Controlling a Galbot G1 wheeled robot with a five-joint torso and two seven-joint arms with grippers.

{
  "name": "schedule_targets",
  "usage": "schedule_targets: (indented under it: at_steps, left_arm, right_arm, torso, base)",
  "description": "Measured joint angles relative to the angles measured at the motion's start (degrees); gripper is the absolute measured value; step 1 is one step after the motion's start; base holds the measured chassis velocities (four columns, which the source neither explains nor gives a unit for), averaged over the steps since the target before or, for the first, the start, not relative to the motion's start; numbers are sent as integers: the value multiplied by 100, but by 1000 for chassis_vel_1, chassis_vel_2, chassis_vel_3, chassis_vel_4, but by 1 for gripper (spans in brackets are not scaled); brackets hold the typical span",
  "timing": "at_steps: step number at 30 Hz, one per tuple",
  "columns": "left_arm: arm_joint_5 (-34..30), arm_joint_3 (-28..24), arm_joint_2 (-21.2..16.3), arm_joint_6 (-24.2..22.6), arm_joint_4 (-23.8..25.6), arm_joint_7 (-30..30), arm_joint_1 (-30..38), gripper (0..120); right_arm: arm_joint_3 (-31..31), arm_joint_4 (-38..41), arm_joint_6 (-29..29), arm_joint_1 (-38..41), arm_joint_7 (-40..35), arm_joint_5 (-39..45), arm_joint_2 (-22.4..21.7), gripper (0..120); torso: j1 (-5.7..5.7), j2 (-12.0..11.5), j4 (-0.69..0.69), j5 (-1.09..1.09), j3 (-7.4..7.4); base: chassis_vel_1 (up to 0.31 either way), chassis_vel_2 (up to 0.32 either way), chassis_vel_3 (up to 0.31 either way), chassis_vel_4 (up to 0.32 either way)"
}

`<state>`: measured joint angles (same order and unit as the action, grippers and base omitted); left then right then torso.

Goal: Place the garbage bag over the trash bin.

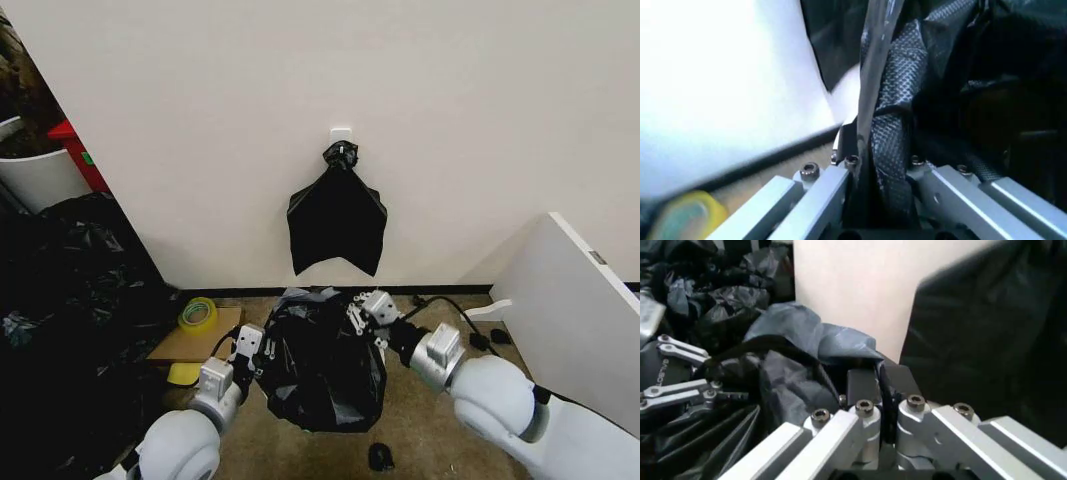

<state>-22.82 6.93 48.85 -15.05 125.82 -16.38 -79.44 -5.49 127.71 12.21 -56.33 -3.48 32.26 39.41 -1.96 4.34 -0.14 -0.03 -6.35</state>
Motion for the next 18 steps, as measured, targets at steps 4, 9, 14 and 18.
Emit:
schedule_targets:
  at_steps: [4, 9, 14, 18]
  left_arm:
    - [1059, 87, -78, 644, -85, 414, -276, 1]
    - [1486, 122, -99, 1096, -117, 624, -489, 1]
    - [1547, 158, -106, 1566, -147, 699, -569, 1]
    - [1462, 186, -41, 1572, -230, 530, -535, 1]
  right_arm:
    - [98, 48, 601, 86, -304, 921, -64, 0]
    - [158, -105, 1056, 186, -556, 1347, -92, 0]
    - [193, -326, 1433, 197, -497, 1383, -229, 0]
    - [210, -346, 1628, 149, -322, 1150, -373, 0]
  torso:
    - [0, 0, 0, 0, 0]
    - [0, 0, 1, -1, 0]
    - [0, 0, 0, 0, 0]
    - [0, 0, 0, -2, 0]
  base:
    - [0, 0, 0, 0]
    - [0, 0, 0, 0]
    - [0, 0, 0, 0]
    - [0, 0, 0, 0]
